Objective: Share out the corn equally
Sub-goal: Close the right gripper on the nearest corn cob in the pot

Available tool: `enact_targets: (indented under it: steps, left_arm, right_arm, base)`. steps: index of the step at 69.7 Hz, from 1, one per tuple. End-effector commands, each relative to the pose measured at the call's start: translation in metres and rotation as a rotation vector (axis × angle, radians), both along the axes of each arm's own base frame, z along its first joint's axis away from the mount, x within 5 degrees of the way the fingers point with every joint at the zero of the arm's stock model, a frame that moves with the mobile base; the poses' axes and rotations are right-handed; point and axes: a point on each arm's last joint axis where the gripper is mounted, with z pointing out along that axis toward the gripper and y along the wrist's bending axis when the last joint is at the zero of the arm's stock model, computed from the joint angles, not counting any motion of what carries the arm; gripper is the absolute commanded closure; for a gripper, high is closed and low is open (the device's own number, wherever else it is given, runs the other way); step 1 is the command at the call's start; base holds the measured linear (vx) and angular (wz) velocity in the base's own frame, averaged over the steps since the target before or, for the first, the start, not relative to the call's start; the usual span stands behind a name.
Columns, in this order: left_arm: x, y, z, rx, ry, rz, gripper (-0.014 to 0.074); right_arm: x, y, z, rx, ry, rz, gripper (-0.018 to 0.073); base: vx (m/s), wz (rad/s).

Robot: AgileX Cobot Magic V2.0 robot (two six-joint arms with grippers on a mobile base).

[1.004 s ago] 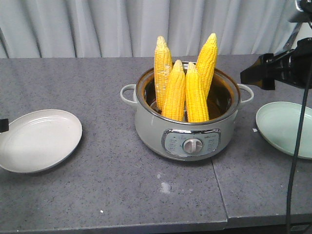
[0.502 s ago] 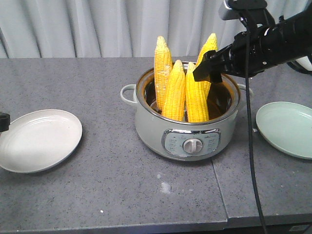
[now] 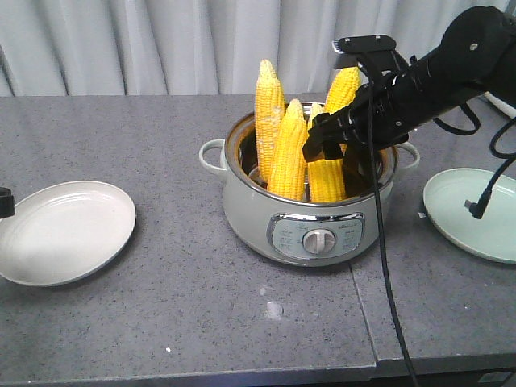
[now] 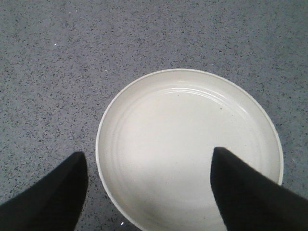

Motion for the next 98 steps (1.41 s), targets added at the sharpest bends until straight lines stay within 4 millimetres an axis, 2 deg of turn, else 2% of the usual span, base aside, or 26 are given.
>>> enact_targets:
  steps: [1, 40, 65, 98]
  left_arm:
    - [0.004, -0.002, 0.018, -0.003, -0.109, -0.006, 0.0094]
    - [0.004, -0.002, 0.018, -0.003, -0.109, -0.006, 0.0096]
    - [0.004, -0.002, 0.018, -0.003, -0.109, -0.006, 0.0096]
    - [0.004, -0.002, 0.018, -0.003, -0.109, -0.006, 0.0096]
  right_arm:
    - [-0.004, -0.001, 0.027, 0.020, -0.096, -0.009, -0.0019]
    - [0.007, 0.004, 0.004, 0.041, -0.014, -0.029, 0.0050]
    - [0.012, 0.014, -0.006, 0.060, -0.007, -0.015, 0.0143]
    - [0.013, 0.014, -0.007, 0.061, -0.010, -0.019, 0.0379]
  base:
    - [0.00, 0.00]
    - [0.00, 0.00]
    - [0.00, 0.00]
    - [0.00, 0.00]
